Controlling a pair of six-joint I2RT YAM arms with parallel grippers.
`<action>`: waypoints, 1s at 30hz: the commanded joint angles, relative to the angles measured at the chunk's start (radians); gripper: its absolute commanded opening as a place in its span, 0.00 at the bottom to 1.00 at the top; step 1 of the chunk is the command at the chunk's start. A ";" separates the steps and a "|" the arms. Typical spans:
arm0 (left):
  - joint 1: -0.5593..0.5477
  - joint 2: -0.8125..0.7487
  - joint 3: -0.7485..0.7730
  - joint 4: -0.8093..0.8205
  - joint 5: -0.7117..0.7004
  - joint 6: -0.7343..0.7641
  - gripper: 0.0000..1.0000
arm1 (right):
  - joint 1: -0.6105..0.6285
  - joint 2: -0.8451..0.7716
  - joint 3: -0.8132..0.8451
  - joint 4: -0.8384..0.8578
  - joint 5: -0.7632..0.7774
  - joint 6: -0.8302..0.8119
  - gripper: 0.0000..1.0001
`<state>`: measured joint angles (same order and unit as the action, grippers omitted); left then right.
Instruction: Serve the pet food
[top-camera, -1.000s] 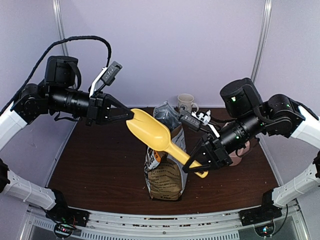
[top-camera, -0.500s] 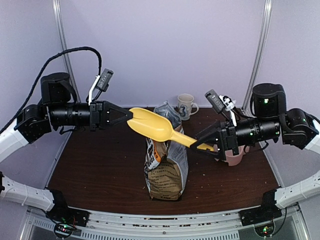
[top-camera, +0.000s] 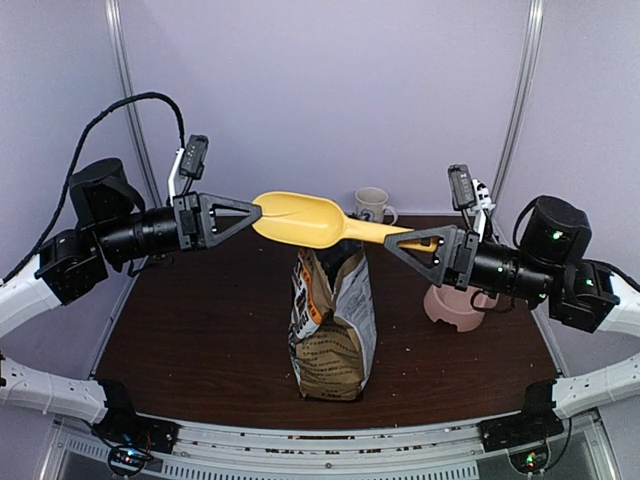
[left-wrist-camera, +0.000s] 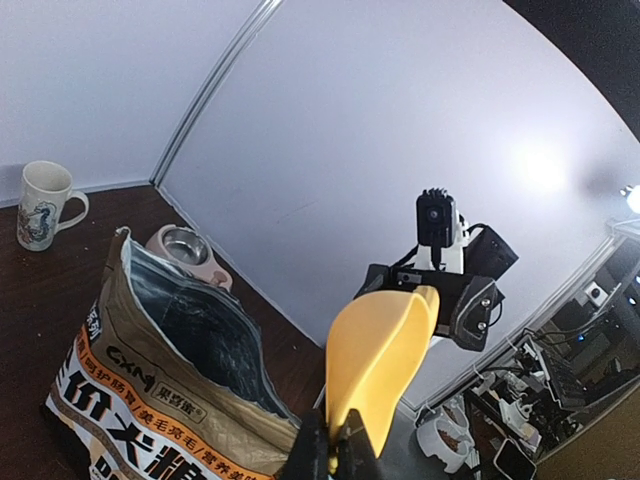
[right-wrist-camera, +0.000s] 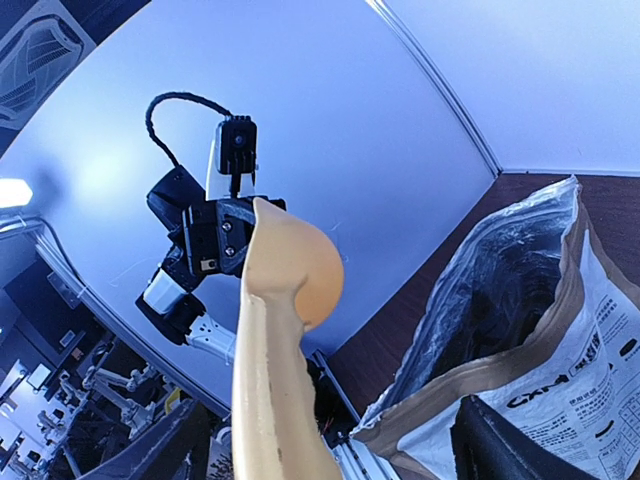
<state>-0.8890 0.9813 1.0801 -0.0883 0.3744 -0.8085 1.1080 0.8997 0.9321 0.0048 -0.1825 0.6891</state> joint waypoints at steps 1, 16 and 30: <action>0.005 -0.017 -0.003 0.088 0.019 -0.021 0.00 | -0.004 0.001 0.004 0.107 0.000 0.026 0.80; 0.004 -0.001 0.003 0.066 0.044 -0.016 0.00 | -0.003 0.070 0.054 0.108 -0.093 0.024 0.54; 0.005 -0.031 -0.006 0.038 -0.020 0.000 0.00 | -0.004 0.047 0.046 0.105 -0.077 0.013 0.62</action>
<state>-0.8833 0.9756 1.0729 -0.0845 0.3782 -0.8207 1.1072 0.9668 0.9588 0.0868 -0.2539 0.7094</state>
